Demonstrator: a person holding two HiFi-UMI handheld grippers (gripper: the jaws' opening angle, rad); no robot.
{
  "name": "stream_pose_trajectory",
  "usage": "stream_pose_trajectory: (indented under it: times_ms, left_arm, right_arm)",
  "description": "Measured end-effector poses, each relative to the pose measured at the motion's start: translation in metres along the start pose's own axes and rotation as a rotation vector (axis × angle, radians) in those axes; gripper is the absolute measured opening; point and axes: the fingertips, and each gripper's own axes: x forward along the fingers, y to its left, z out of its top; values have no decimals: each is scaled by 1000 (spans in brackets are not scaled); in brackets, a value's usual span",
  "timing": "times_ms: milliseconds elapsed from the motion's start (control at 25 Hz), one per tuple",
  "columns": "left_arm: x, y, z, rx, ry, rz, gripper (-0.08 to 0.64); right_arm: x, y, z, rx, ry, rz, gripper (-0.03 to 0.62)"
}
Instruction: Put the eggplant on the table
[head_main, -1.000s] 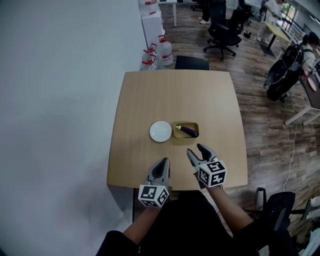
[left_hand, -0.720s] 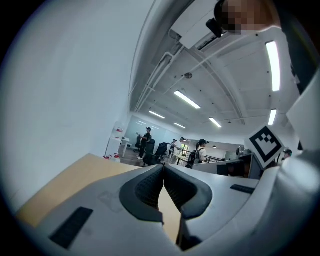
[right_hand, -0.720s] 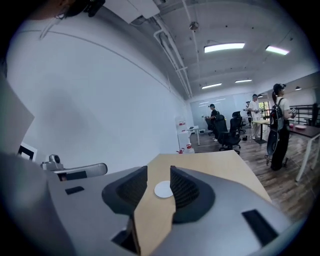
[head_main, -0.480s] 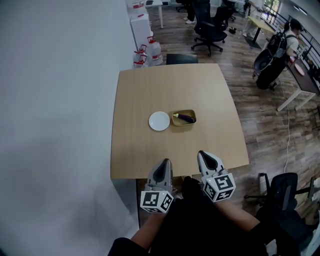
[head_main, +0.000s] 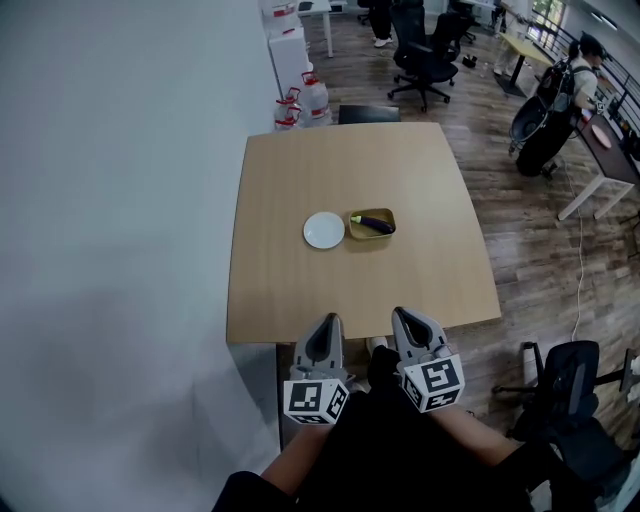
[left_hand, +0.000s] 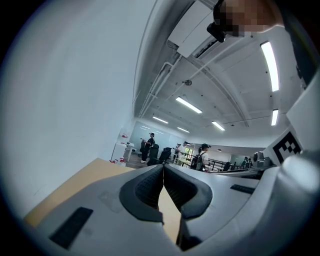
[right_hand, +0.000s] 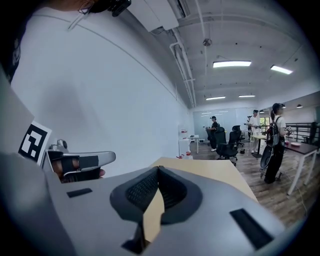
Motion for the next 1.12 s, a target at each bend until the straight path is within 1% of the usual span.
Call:
stream_pose_trajectory:
  times_ms: [120,360,560,720,920,1120]
  left_arm:
    - [1,-4,-3,19,4,-6,15]
    - [3,-10,-8,53,24,-20,15]
    - [9,-16,-17,50,35,-40,15]
    - [13,-17,-19,50,41,-44,15]
    - [17,-14,-15,55,40,-41,15]
    - [21,-10,-20,34,52,-42,15]
  right_arm:
    - [-2,-1,-1,14,-7,-4,60]
    - [-10,-8,0,33,-26,-38,60]
    - [-11,-15,-6,39,-28,-52,60]
    - [-9,-22,-3,42,-35,-68,60]
    - [-4,-21,-2,46,-29,-65,60]
    - [2,-21,-3,51,-26,-63,60]
